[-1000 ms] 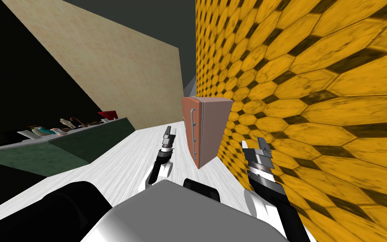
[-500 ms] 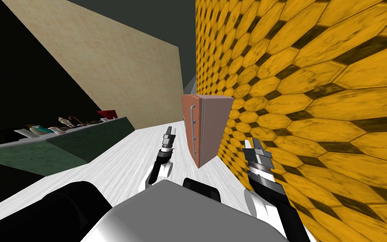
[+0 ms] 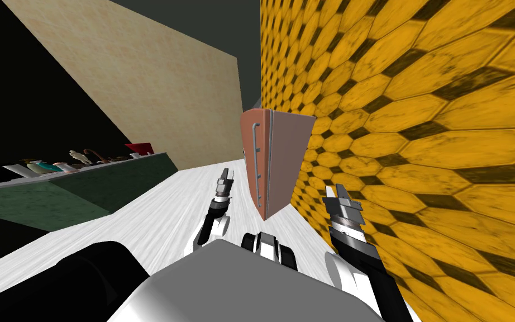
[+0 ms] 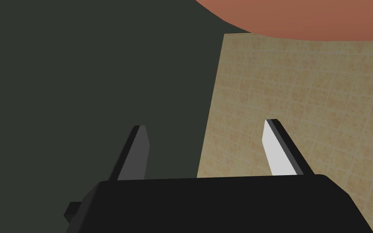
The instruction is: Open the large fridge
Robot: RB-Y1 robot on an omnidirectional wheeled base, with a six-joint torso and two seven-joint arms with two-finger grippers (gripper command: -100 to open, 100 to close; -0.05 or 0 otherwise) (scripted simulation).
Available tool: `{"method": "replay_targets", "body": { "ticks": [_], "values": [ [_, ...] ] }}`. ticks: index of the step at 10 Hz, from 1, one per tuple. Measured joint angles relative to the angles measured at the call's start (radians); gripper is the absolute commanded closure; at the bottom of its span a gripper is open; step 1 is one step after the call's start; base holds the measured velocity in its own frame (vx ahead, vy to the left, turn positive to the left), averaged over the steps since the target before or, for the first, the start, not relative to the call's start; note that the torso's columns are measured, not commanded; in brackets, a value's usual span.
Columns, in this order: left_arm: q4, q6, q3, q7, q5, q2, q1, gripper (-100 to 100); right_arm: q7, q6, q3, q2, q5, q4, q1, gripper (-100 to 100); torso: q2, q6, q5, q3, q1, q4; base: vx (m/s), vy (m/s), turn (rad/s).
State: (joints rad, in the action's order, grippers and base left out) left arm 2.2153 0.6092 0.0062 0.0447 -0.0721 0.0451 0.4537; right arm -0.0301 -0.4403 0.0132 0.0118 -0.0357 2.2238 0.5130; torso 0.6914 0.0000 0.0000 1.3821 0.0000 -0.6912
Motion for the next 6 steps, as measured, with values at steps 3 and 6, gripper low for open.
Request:
{"method": "replay_targets", "body": {
  "ticks": [3, 6],
  "values": [
    [0.005, -0.045, 0.013, 0.009, -0.010, 0.056, 0.001, -100, 0.000, 0.000, 0.000, 0.000, 0.000, 0.000, 0.000, 0, 0.043, 0.000, -0.001, 0.094, -0.003, -0.045, 0.058, -0.082, 0.027],
    [0.009, -0.108, 0.030, 0.022, -0.025, 0.075, 0.004, -100, 0.000, 0.000, 0.000, 0.000, 0.000, 0.000, 0.000, 0, 0.047, 0.000, 0.000, 0.093, 0.000, -0.047, 0.054, -0.094, 0.021]
  ]
}}
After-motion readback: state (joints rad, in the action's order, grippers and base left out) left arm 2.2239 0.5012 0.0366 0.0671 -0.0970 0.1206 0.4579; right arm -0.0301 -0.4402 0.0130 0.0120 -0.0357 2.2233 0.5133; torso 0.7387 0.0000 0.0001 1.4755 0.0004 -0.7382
